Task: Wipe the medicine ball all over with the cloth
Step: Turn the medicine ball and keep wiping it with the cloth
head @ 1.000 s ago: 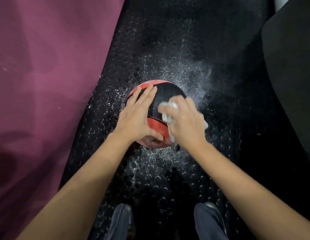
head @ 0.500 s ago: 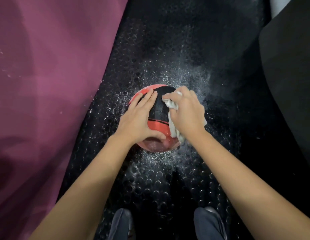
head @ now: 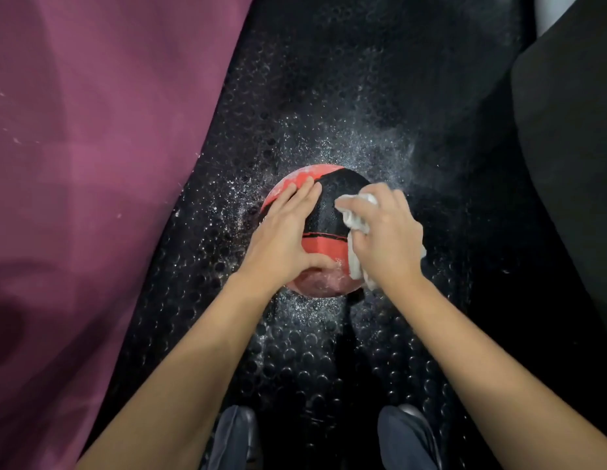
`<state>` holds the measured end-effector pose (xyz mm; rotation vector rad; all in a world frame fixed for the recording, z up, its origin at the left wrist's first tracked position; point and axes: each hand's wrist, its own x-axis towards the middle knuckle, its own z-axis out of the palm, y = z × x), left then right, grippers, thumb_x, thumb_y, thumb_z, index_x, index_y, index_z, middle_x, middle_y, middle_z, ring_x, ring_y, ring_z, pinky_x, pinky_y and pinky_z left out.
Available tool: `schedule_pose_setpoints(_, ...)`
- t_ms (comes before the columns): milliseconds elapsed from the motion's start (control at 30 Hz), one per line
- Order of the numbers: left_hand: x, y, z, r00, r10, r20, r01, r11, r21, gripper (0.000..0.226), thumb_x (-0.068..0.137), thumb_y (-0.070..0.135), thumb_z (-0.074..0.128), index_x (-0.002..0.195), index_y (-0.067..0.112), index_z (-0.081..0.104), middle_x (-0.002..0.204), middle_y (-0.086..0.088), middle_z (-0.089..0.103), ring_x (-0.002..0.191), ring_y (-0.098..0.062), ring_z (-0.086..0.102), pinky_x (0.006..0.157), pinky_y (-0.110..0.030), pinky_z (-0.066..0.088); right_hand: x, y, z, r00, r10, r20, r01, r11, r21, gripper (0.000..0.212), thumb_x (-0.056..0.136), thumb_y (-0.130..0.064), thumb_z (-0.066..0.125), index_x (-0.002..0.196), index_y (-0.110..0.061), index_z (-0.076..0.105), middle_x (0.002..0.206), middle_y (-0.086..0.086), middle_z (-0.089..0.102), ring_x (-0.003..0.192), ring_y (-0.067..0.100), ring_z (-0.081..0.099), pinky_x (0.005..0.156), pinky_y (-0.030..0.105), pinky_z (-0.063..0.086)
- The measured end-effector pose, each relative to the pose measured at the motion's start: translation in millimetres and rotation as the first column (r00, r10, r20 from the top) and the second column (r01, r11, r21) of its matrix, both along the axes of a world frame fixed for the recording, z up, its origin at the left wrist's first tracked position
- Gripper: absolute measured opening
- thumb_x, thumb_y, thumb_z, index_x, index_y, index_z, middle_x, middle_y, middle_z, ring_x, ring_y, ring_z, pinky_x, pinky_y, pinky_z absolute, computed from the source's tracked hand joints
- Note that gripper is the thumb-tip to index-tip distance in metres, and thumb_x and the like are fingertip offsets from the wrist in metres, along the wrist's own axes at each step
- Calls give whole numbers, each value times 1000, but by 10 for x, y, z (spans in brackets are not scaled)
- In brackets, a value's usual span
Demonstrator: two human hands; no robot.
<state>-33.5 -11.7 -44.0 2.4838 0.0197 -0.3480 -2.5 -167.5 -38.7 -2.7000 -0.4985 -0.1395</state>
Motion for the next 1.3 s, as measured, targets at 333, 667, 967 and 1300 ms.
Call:
schedule_pose_setpoints(333,10,-31,17,1000,-3,-8,3,1000,26,119,64,39,87,155,22,12,161,14,5,149,-7,0,118,-33,12,-41,33,4,999,-38,-18,38,999,-13,29,76,-7,55,92,-26,70,96,3,60,83,26,53,47,15,15)
schedule_pose_setpoints(667,-73,-45,-43,998,13,53,-13,1000,0,112,70,26,86,155,22,13,161,14,6,148,-4,1,117,-23,10,-137,127,19,983,166,81,-151,974,-167,20,74,-17,55,87,-23,69,88,4,59,77,25,52,44,15,13)
schedule_pose_setpoints(967,-109,-124,7,998,40,43,-41,999,23,119,66,41,85,155,21,9,161,15,3,148,-4,-3,119,-28,11,74,116,27,992,-60,-111,55,997,-47,37,82,-6,58,107,-31,68,110,-2,56,102,21,50,57,29,34)
schedule_pose_setpoints(1300,-303,-184,-99,945,325,22,-324,945,-48,112,71,36,84,155,22,12,161,14,11,149,-9,6,118,-34,20,-195,206,32,983,182,23,-172,960,-221,27,75,-19,45,88,-25,68,90,2,57,82,22,46,46,23,24)
